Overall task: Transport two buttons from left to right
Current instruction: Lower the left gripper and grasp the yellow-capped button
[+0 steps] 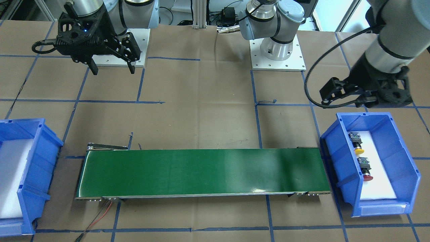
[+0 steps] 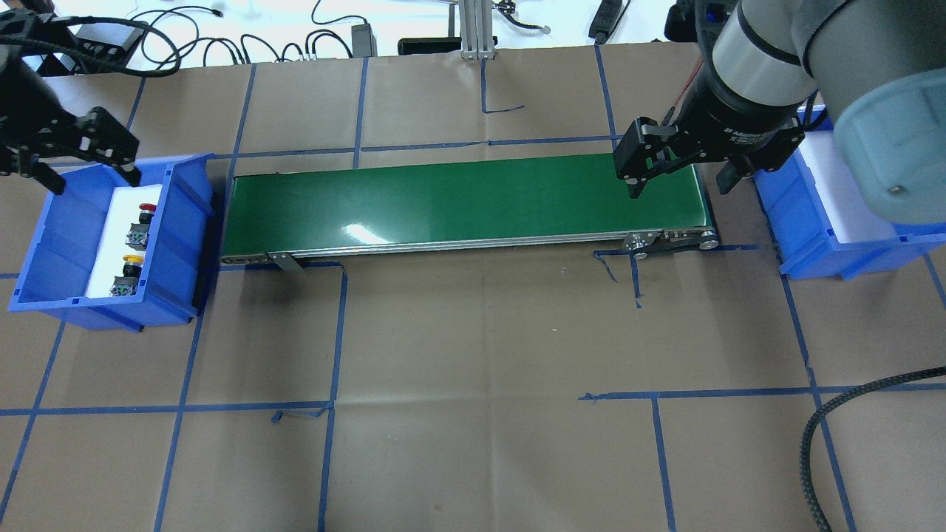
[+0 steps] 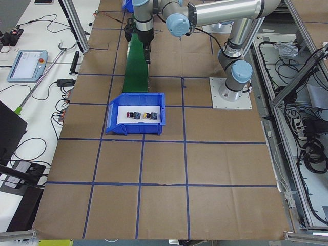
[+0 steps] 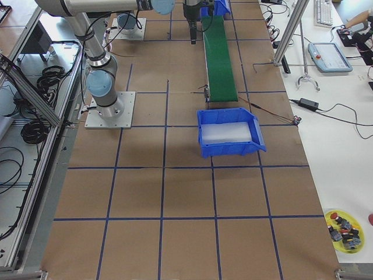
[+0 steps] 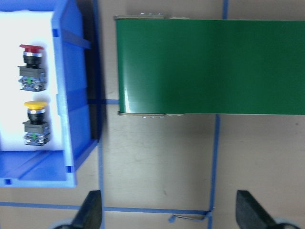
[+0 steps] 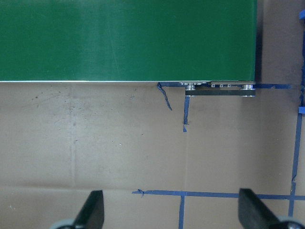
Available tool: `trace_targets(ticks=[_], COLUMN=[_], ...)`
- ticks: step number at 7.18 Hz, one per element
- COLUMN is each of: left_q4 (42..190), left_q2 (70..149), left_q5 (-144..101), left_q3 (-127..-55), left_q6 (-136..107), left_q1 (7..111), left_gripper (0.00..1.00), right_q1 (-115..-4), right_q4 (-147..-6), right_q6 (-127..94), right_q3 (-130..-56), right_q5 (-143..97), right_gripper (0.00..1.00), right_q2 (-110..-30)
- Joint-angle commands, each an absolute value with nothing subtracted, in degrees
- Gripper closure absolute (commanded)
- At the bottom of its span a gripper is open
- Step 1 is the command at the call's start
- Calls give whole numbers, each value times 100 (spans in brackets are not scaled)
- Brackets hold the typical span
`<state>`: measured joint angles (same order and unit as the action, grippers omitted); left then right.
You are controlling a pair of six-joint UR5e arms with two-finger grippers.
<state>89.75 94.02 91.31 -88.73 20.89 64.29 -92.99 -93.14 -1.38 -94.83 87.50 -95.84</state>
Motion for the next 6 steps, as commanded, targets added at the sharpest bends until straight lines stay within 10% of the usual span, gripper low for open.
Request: trace_targets(ticks=[1,6], left_q4=[8913,7526], left_q2=[9474,9597], left_q5=[9114,9062], left_q3=[-9069,-10027], left_q6=[3107,3305], left_q1=[5365,5238], left_gripper=[1,1], right_q1=[-9299,-9299], right_q4=[-9351,-9334], right_q6=[-132,-132], right_q3=[-9483,-9475], right_q5=[8763,8754], right_gripper=[0,0], right_q2=[-9571,-9580])
